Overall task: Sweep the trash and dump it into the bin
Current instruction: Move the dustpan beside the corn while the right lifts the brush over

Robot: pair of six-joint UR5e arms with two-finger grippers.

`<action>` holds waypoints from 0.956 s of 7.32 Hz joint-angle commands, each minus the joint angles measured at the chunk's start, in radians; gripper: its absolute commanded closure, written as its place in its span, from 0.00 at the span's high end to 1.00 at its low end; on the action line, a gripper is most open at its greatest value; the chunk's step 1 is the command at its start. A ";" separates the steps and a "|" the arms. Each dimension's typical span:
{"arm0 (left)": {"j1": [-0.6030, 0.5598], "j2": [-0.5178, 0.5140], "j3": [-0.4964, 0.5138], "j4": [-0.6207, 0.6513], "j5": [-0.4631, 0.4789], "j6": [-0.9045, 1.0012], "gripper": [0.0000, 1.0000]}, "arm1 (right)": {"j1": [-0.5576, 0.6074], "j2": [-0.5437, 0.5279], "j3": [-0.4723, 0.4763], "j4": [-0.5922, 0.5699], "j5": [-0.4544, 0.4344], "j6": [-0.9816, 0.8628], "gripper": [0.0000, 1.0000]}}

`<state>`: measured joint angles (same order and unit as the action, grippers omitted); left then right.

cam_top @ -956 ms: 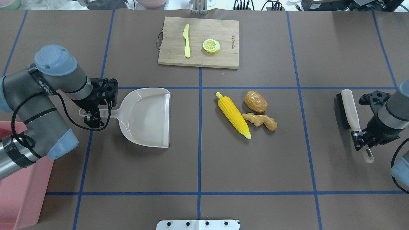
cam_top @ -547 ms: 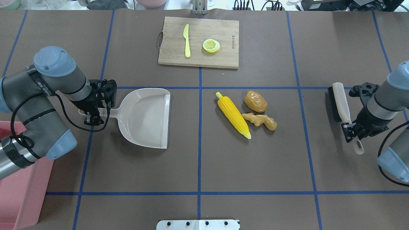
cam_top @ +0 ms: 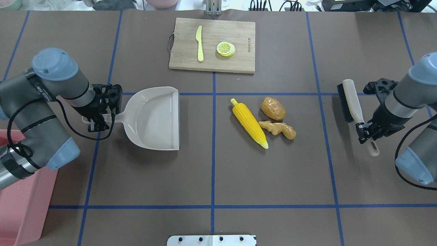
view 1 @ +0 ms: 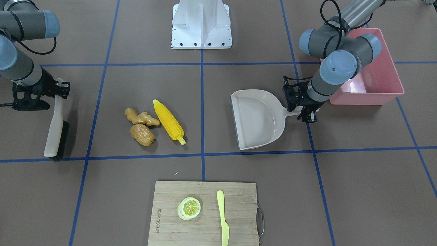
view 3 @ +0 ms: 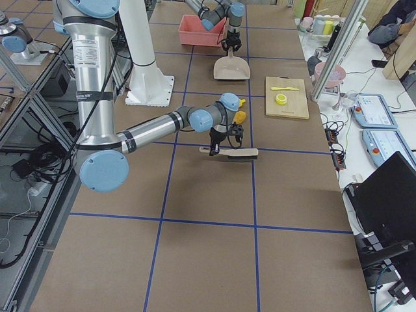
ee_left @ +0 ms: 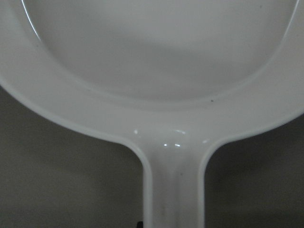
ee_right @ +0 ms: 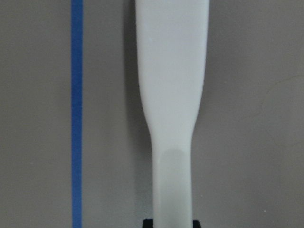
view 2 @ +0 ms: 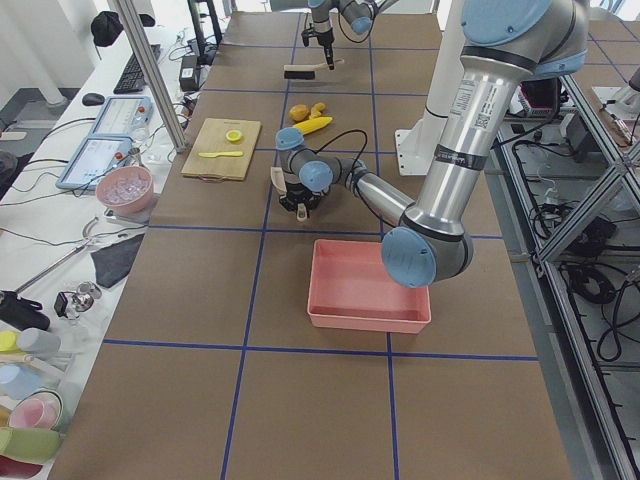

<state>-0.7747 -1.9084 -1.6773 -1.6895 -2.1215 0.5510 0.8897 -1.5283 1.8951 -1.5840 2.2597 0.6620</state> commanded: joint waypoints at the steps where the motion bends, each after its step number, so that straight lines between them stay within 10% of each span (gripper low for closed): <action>1: -0.035 0.043 -0.057 0.007 -0.029 0.001 0.00 | 0.040 0.028 0.010 0.001 0.067 -0.069 0.00; 3: -0.075 0.028 -0.111 0.106 -0.031 0.001 0.00 | 0.064 0.092 0.010 -0.004 0.098 -0.358 0.00; 7: -0.017 -0.158 -0.111 0.263 0.038 0.001 0.00 | 0.124 0.111 0.009 0.042 0.245 -0.111 0.00</action>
<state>-0.8210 -2.0188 -1.7898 -1.4470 -2.1258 0.5524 0.9997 -1.4212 1.9037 -1.5686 2.4829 0.5459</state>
